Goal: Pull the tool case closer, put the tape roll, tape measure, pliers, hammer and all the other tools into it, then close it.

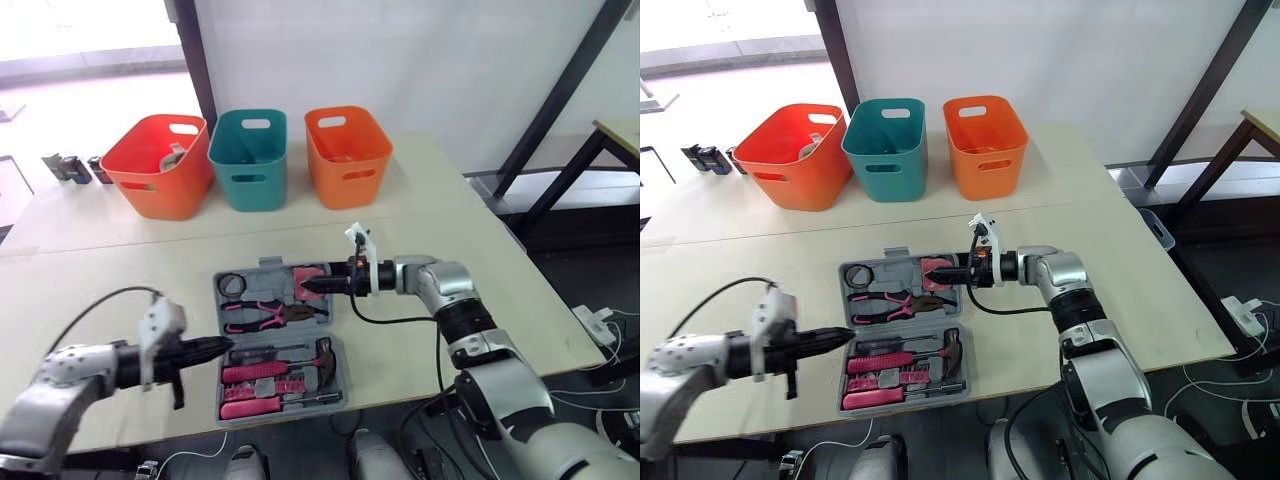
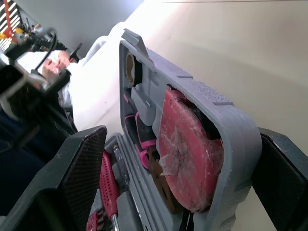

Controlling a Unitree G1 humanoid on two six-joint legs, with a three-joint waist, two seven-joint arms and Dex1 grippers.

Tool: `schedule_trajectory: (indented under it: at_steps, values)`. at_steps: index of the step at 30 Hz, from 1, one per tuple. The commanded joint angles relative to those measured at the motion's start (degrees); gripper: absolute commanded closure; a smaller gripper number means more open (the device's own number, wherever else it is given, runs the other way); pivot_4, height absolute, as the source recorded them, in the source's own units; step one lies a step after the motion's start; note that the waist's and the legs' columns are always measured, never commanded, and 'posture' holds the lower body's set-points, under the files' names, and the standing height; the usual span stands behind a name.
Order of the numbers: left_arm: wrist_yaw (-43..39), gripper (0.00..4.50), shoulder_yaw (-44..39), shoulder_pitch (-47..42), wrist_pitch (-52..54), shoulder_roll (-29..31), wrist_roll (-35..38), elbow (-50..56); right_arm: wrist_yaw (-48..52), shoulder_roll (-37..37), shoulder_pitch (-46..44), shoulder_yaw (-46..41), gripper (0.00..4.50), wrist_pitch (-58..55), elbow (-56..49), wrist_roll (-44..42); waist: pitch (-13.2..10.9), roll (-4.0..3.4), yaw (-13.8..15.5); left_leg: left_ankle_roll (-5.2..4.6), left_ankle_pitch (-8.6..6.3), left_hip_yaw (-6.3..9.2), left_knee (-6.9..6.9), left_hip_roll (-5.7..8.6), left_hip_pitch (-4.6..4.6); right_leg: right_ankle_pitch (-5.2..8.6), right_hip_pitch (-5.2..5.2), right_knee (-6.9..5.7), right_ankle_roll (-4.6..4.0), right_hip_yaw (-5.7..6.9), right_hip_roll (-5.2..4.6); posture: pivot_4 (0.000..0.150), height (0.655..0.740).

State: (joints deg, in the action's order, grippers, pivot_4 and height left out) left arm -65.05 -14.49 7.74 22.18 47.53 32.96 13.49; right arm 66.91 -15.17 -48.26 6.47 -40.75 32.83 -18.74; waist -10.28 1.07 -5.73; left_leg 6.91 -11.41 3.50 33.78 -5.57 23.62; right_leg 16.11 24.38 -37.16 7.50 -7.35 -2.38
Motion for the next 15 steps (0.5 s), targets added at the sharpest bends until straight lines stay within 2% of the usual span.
schedule_trajectory:
  at_steps: [1, 3, 7, 8, 11, 15]
  values:
    - [-7.53, 4.50, -8.06, 2.67, -0.07, 4.92, 2.67, -7.69, 3.74, -2.10, 1.56, 1.83, 0.05, -2.06, -10.05, -2.20, -0.12, 0.06, -0.03, 0.00, 0.00, 0.00, 0.00, 0.00, 0.00, 0.00, 0.00, 0.00, -0.01, 0.00, 0.00, 0.150, 0.7400]
    - [-10.24, 4.50, -10.08, 3.26, -0.35, 7.14, 2.90, -10.48, 4.35, -4.64, 4.18, 3.39, 0.05, -4.59, -18.24, -3.11, -0.15, 0.06, 0.02, 0.01, 0.00, 0.00, -0.03, 0.00, 0.02, 0.09, 0.07, 0.00, -0.16, 0.00, 0.00, 0.150, 0.7400]
    - [-14.12, 4.50, -13.11, 5.69, 2.31, 9.71, 4.96, -8.87, 3.61, -13.52, 12.29, 4.07, 0.05, -13.37, -43.69, -8.44, -0.19, 0.09, 0.87, 0.03, -0.01, 0.01, -0.01, 0.02, 0.42, 0.20, 0.28, 0.05, -0.15, 0.04, -0.09, 0.150, 0.7400]
    - [-15.28, 4.50, -14.02, 6.78, 2.23, 10.13, 5.08, -8.17, 2.30, -15.99, 14.50, 1.79, 0.05, -17.66, -52.23, -12.14, -0.18, 0.09, 1.13, 0.04, -0.02, 0.00, 0.00, 0.02, 0.60, 0.20, 0.44, 0.07, -0.14, 0.04, -0.11, 0.150, 0.7400]
    - [-16.60, 4.50, -15.83, 8.63, 2.68, 10.70, 5.44, -6.47, -2.34, -20.16, 18.40, -4.56, 0.05, -26.37, -67.34, -20.04, -0.19, 0.10, 1.62, 0.04, -0.02, -0.02, -0.02, 0.01, 0.83, 0.20, 0.77, 0.05, -0.15, 0.04, -0.10, 0.150, 0.7400]
    - [-15.58, 4.50, -17.34, 9.08, 4.31, 10.12, 6.48, -2.96, -9.20, -23.59, 20.90, -15.02, 0.05, -32.95, -75.65, -26.38, -0.22, 0.25, 1.78, 0.04, -0.02, -0.03, 0.07, 0.01, 0.80, 0.14, 0.76, 0.06, -0.33, 0.06, -0.13, 0.150, 0.7400]
